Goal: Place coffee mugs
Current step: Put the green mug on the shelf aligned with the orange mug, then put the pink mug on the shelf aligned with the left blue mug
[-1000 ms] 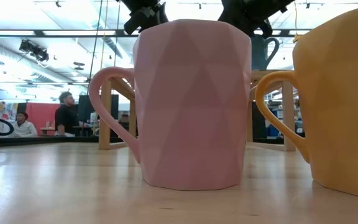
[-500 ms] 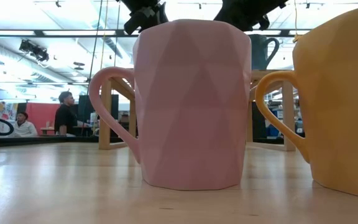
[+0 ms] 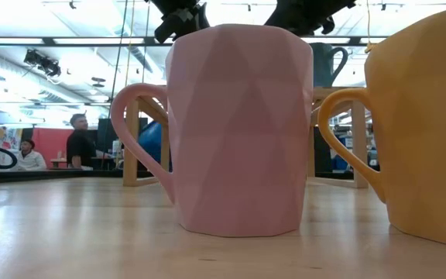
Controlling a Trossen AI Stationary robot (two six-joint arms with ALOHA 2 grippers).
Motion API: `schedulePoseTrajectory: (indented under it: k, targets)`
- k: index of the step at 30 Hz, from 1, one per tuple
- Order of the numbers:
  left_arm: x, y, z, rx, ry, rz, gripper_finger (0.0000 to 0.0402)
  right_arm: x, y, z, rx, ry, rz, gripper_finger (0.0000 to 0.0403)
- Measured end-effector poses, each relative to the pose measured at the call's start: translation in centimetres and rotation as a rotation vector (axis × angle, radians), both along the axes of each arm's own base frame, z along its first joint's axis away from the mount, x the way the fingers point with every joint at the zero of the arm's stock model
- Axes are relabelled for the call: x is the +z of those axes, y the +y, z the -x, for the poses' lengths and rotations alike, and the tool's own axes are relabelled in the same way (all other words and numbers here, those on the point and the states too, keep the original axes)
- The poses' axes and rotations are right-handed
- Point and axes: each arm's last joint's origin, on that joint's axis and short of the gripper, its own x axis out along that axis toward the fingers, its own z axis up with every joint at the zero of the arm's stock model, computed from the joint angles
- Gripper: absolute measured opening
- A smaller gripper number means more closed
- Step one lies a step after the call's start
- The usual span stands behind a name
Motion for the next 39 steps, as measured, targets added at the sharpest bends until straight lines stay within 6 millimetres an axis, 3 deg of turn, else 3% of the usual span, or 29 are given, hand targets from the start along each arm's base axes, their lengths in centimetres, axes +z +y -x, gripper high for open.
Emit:
schedulePoseTrajectory:
  k: [17, 33, 39]
  targets:
    - [0.0, 0.0, 0.0, -0.001, 0.0, 0.0, 0.0178, 0.5, 0.1, 0.0, -0.036, -0.028, 0.032, 0.0175]
    - [0.0, 0.0, 0.0, 0.024, -0.025, 0.035, 0.0178, 1.5, 1.7, 0.2, 0.033, -0.039, 0.116, 0.0175]
    - [-0.1, -0.2, -0.1, -0.017, -0.049, 0.121, 0.0178, 1.6, 3.4, 0.5, 0.101, -0.046, 0.112, 0.0175]
